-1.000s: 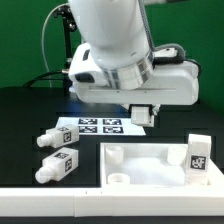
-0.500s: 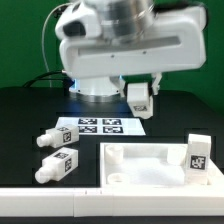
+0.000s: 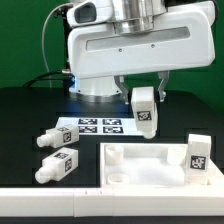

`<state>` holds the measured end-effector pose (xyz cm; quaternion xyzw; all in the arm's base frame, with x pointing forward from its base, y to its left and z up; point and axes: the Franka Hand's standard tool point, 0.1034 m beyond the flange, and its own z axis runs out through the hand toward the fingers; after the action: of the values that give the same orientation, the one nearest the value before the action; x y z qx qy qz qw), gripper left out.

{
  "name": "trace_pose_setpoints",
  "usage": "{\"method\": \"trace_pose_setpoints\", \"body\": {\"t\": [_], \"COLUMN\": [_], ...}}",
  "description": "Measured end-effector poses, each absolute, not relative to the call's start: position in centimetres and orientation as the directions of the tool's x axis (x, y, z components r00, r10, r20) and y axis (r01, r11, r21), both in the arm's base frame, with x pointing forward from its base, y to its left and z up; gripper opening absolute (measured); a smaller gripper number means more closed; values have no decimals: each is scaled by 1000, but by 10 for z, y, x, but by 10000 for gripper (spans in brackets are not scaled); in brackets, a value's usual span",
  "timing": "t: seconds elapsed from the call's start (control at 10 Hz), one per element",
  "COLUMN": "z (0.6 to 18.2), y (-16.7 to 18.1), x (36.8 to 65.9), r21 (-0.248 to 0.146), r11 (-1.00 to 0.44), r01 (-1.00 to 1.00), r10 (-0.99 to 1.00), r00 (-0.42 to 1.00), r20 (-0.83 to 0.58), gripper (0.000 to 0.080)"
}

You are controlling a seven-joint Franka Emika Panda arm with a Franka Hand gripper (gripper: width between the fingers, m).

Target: Assemble square table

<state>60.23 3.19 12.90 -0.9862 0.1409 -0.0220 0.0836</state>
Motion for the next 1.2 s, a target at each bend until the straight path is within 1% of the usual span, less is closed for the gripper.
{"method": "trace_pose_setpoints", "body": {"t": [0.1,0.2,0.3,0.6,0.7,0.9,1.0,1.2], "z": [127,129,128,121,110,107,106,98], "y": [26,20,21,16,11,0,-5,-3], "x": [616,629,630,626,622,628,631,629], "r21": [-167,-158,-147,-117,-99,-73,-70,-67], "r11": [-955,-962,-965,-972,-976,-982,-982,-983], "r01": [-243,-224,-218,-206,-195,-172,-174,-170], "r10": [-261,-253,-253,-236,-218,-187,-188,-182], "r00": [960,949,926,881,896,896,894,899], "r20": [96,190,281,410,387,404,406,399], "gripper": [284,284,284,284,284,285,285,285]}}
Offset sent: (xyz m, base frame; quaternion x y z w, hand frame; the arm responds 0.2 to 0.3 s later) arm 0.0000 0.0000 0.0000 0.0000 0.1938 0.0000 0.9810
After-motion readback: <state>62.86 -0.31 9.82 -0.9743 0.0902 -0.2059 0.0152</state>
